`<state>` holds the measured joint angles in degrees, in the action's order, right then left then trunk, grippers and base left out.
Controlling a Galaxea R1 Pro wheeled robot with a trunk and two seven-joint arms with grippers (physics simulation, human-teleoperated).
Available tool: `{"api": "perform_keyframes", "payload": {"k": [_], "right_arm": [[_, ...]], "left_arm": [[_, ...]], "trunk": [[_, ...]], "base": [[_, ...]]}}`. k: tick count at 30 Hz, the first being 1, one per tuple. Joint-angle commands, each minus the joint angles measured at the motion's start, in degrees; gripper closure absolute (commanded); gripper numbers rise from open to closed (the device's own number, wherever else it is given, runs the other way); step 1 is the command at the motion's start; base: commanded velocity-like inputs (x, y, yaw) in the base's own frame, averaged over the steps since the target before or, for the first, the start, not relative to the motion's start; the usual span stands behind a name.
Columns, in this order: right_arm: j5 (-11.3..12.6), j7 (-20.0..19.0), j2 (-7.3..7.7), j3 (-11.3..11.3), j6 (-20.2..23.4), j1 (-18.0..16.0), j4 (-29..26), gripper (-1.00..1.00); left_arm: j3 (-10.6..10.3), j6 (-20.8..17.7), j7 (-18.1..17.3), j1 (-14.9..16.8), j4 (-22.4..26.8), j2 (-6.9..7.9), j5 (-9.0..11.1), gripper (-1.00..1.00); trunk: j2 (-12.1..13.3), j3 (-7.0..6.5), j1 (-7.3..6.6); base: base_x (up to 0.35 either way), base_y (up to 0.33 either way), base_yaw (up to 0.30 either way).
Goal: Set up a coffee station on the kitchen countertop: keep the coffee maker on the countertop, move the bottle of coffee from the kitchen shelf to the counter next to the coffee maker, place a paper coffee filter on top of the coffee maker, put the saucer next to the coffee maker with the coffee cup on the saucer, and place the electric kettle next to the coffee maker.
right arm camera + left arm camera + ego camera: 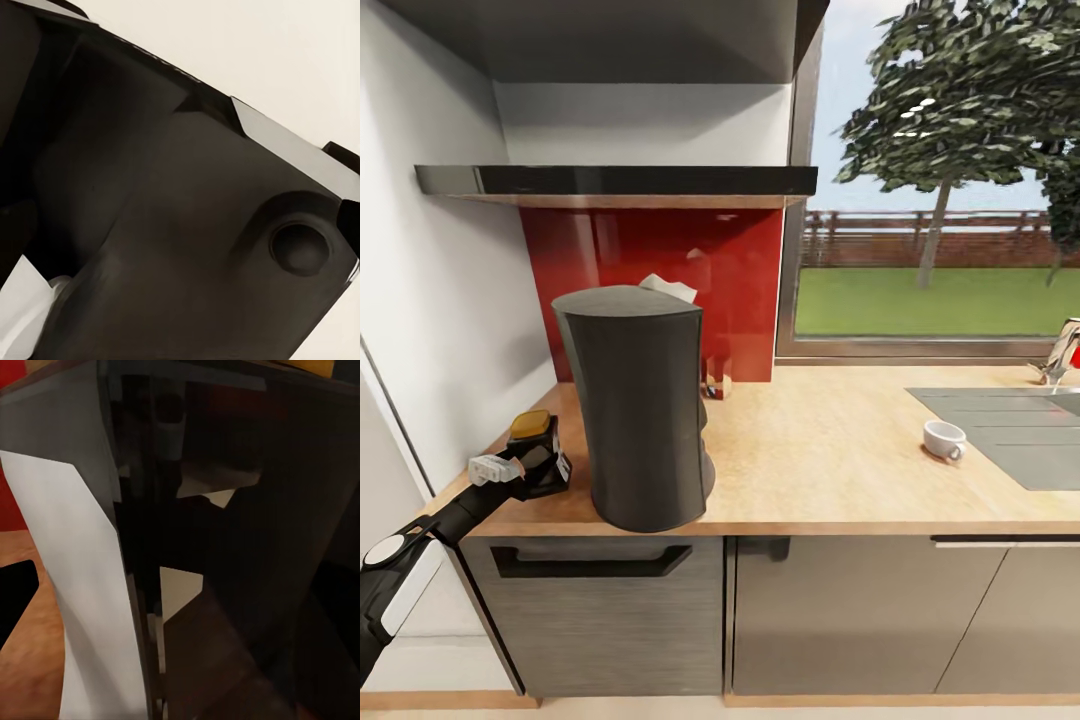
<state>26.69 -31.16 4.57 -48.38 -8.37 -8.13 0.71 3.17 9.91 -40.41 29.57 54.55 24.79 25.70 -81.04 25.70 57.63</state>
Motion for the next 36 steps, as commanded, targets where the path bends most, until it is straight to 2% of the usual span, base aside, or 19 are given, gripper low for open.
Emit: {"api": "perform_keyframes", "payload": {"k": [1,36], "right_arm": [[0.5,-0.2,0.00,-0.5,-0.2,0.0,0.1,-1.00],[0.5,-0.3,0.00,-0.5,-0.2,0.0,0.1,-1.00]], "left_arm": [[0.0,0.0,-0.3,0.0,-0.1,0.01,0.3,1.00],[-0.1,-0.1,-0.3,0.0,-0.1,0.00,0.3,1.00]], "trunk": [[0.0,0.07,0.00],[0.0,0.26,0.00]], "base": [[0.000,0.000,0.009],[0.000,0.000,0.001]]}}
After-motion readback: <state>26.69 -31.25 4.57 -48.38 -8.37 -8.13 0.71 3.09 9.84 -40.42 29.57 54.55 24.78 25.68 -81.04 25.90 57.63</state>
